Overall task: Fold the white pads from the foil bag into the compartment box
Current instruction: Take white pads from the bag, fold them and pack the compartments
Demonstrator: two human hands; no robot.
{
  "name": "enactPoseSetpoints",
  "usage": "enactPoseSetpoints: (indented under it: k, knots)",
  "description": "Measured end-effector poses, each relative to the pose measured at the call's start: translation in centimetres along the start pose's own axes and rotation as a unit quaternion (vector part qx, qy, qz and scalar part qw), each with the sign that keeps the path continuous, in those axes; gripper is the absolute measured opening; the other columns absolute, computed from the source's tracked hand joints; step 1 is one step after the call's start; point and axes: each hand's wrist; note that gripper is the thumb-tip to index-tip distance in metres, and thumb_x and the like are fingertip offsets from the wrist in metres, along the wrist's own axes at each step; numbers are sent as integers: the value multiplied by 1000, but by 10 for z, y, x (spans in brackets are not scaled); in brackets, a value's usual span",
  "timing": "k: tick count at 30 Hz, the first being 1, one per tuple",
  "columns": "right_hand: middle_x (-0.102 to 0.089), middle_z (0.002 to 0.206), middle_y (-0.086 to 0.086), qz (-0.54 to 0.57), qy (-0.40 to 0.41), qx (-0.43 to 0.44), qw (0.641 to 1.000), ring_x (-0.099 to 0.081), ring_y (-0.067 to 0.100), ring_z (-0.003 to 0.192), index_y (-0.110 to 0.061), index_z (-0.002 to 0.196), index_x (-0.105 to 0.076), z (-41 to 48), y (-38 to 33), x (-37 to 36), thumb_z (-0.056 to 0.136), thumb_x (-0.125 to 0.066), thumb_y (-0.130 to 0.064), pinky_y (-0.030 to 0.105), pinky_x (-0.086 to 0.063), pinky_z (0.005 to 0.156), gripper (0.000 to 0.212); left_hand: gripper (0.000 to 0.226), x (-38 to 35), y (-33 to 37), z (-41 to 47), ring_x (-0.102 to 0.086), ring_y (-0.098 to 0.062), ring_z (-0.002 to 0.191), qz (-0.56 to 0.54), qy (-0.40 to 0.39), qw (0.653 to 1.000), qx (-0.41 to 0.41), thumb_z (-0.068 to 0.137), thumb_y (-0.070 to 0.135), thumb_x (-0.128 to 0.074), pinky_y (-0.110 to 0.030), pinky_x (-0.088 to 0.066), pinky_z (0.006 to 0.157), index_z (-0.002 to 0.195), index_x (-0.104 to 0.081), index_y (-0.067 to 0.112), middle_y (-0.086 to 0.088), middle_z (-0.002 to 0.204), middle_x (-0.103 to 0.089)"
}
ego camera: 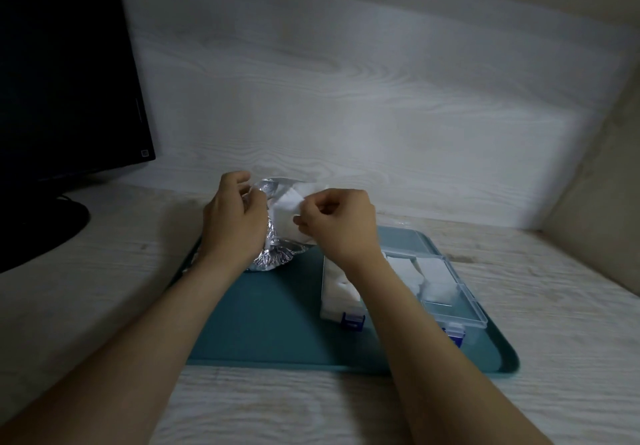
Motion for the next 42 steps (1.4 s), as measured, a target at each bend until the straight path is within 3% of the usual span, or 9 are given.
enactPoseSetpoints:
  k: [10, 14, 18, 23, 28, 31, 34, 38, 42]
  knots:
    - [-77, 74, 13, 204, 80, -16, 975, -79, 32, 72, 3, 87, -75, -14, -23, 41, 82, -69, 5, 50, -66, 77, 7, 38, -9, -1, -8, -54, -10, 125, 18, -45, 980, -194, 105, 36, -61, -31, -46, 105, 139, -59, 21, 8, 135, -54]
    - [-78, 79, 17, 207, 40, 13, 977, -79, 30, 74, 4, 95, -75, -14, -24, 61, 89, -71, 8, 35, -65, 74, 8, 43, -9, 11, -17, -55, -14, 131, 32, -40, 966, -252, 105, 39, -49, -30, -43, 110, 140, -62, 18, 4, 139, -62]
    - [-77, 79, 21, 205, -12, 28, 978, -77, 30, 73, 7, 94, -75, -22, -15, 69, 89, -71, 11, 35, -64, 74, 7, 44, -9, 24, -29, -64, -13, 122, -24, -12, 960, -278, 103, 37, -54, -35, -54, 102, 141, -62, 15, 2, 135, -67]
    - [-75, 83, 27, 241, -46, 36, 969, -75, 32, 72, 12, 93, -73, -31, -10, 71, 87, -68, 17, 38, -64, 75, 8, 39, -14, 38, -39, -70, 2, 98, -102, -39, 971, -212, 100, 40, -57, -12, -52, 79, 129, -70, 17, 10, 112, -74]
    - [-73, 72, 15, 274, -66, 13, 959, -73, 27, 66, 6, 84, -69, -32, -9, 75, 88, -61, 22, 34, -61, 67, 18, 44, -9, 41, -33, -69, -22, 110, -181, -125, 969, -114, 93, 42, -45, -48, -56, 99, 125, -72, 29, 3, 115, -75]
    - [-72, 72, 15, 251, -48, 18, 967, -69, 23, 65, 5, 82, -70, -30, -8, 77, 87, -61, 20, 34, -58, 65, 18, 32, -7, 46, -32, -73, -38, 104, -243, -191, 949, -66, 101, 33, -49, -62, -60, 91, 106, -76, 16, -15, 108, -77]
    - [-72, 73, 17, 193, -41, 33, 980, -67, 21, 62, 6, 82, -71, -30, -7, 75, 84, -64, 18, 37, -57, 62, 14, 31, -8, 50, -37, -78, -34, 97, -248, -229, 941, -31, 110, 32, -55, -52, -66, 79, 111, -74, 8, -15, 104, -79]
    - [-74, 79, 19, 131, -40, 51, 989, -67, 42, 70, -5, 85, -76, -32, -3, 70, 79, -69, -1, 59, -58, 67, 10, 18, -10, 44, -37, -80, -25, 95, -205, -238, 949, -38, 104, 15, -65, -46, -67, 77, 119, -75, 10, -4, 103, -82]
    - [-76, 84, 20, 146, -41, 19, 988, -70, 26, 73, 0, 87, -78, -32, -4, 70, 92, -73, -4, 49, -60, 74, 9, 13, -11, 38, -32, -80, -29, 89, -182, -213, 959, -50, 102, 11, -68, -40, -67, 70, 112, -76, 9, -8, 92, -82]
Point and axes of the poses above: each hand's wrist, its own z-axis towards the middle knuckle, its own x-axis out of the back of the hand, y = z × x
